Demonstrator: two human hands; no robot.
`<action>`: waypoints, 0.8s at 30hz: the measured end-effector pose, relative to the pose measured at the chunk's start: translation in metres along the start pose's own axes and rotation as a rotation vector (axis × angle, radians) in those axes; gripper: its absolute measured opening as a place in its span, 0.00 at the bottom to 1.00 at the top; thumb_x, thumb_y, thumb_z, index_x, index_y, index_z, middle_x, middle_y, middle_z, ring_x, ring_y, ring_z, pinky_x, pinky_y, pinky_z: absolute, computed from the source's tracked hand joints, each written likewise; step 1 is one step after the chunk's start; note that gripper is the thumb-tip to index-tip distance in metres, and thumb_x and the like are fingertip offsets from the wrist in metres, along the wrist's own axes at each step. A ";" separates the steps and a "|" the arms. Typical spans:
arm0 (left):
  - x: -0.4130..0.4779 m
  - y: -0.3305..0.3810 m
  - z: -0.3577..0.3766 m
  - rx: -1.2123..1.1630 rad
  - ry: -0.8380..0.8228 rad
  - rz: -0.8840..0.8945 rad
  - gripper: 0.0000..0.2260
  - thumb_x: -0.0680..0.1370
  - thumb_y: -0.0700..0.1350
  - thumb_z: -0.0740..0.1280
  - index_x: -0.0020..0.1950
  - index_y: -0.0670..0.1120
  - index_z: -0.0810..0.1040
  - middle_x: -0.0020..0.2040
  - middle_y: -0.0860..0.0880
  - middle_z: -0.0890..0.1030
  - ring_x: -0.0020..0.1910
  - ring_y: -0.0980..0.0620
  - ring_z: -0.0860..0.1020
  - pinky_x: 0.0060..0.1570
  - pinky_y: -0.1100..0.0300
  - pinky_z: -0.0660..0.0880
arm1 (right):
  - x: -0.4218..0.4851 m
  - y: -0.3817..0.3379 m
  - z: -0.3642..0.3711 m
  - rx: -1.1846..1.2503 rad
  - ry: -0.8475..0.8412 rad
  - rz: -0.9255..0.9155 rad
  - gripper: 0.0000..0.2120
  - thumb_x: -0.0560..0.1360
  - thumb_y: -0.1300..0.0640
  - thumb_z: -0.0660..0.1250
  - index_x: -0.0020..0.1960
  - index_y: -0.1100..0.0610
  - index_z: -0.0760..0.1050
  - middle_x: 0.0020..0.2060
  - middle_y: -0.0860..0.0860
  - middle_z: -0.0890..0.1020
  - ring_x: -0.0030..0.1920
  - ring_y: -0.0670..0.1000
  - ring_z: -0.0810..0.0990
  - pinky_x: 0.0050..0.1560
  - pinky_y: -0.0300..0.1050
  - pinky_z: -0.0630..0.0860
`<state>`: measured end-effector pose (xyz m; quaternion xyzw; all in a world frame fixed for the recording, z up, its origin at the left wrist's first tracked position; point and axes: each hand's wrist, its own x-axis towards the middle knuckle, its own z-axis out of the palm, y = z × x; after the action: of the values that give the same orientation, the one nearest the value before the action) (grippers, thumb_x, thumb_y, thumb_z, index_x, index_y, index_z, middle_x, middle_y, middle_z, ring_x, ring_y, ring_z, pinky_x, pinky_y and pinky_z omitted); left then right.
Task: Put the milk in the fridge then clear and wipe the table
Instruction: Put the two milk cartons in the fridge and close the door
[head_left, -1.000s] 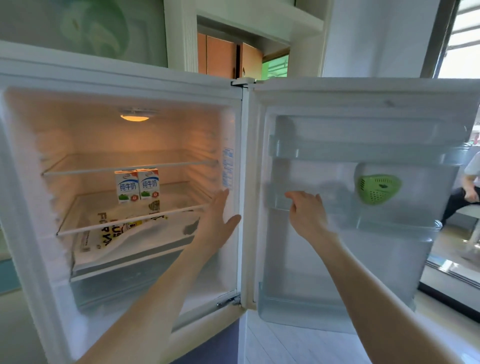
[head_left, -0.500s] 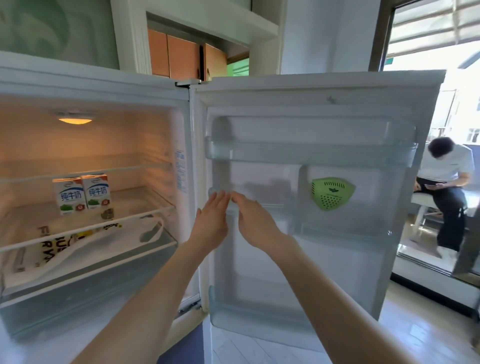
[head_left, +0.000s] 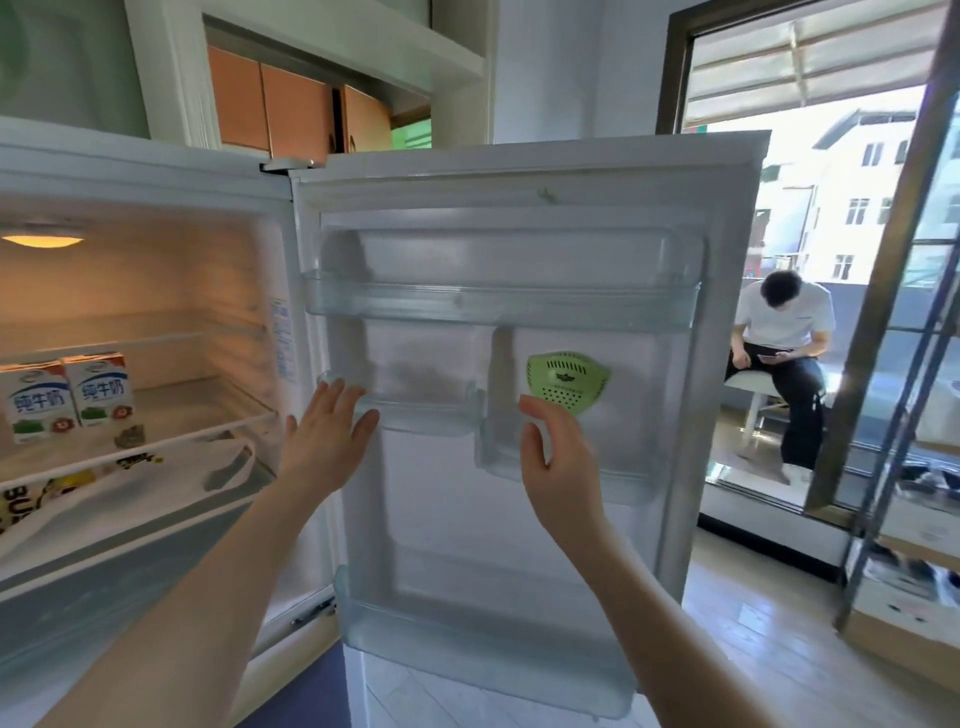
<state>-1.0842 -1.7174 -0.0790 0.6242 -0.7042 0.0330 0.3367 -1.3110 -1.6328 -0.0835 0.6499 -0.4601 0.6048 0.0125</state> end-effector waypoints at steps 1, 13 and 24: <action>0.000 -0.004 -0.001 -0.004 0.004 -0.011 0.20 0.80 0.52 0.55 0.71 0.47 0.63 0.75 0.47 0.58 0.75 0.48 0.53 0.70 0.40 0.56 | -0.003 0.000 -0.006 0.010 0.003 0.031 0.13 0.76 0.62 0.58 0.58 0.62 0.75 0.53 0.52 0.79 0.54 0.38 0.71 0.57 0.25 0.63; -0.001 -0.004 -0.012 0.013 -0.063 -0.010 0.20 0.80 0.53 0.53 0.71 0.46 0.63 0.76 0.48 0.56 0.73 0.46 0.59 0.69 0.38 0.55 | -0.039 -0.008 -0.068 -0.021 0.313 0.267 0.11 0.75 0.68 0.61 0.55 0.62 0.76 0.47 0.49 0.79 0.52 0.49 0.78 0.55 0.35 0.72; -0.011 -0.010 -0.023 0.087 -0.041 -0.011 0.23 0.80 0.52 0.53 0.72 0.43 0.60 0.75 0.43 0.55 0.74 0.43 0.54 0.68 0.38 0.56 | -0.064 -0.021 -0.078 -0.101 0.159 0.506 0.24 0.79 0.61 0.56 0.73 0.58 0.56 0.72 0.51 0.63 0.73 0.48 0.60 0.67 0.34 0.53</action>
<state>-1.0655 -1.6997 -0.0708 0.6426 -0.7054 0.0489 0.2950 -1.3486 -1.5382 -0.1020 0.4635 -0.6350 0.6140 -0.0706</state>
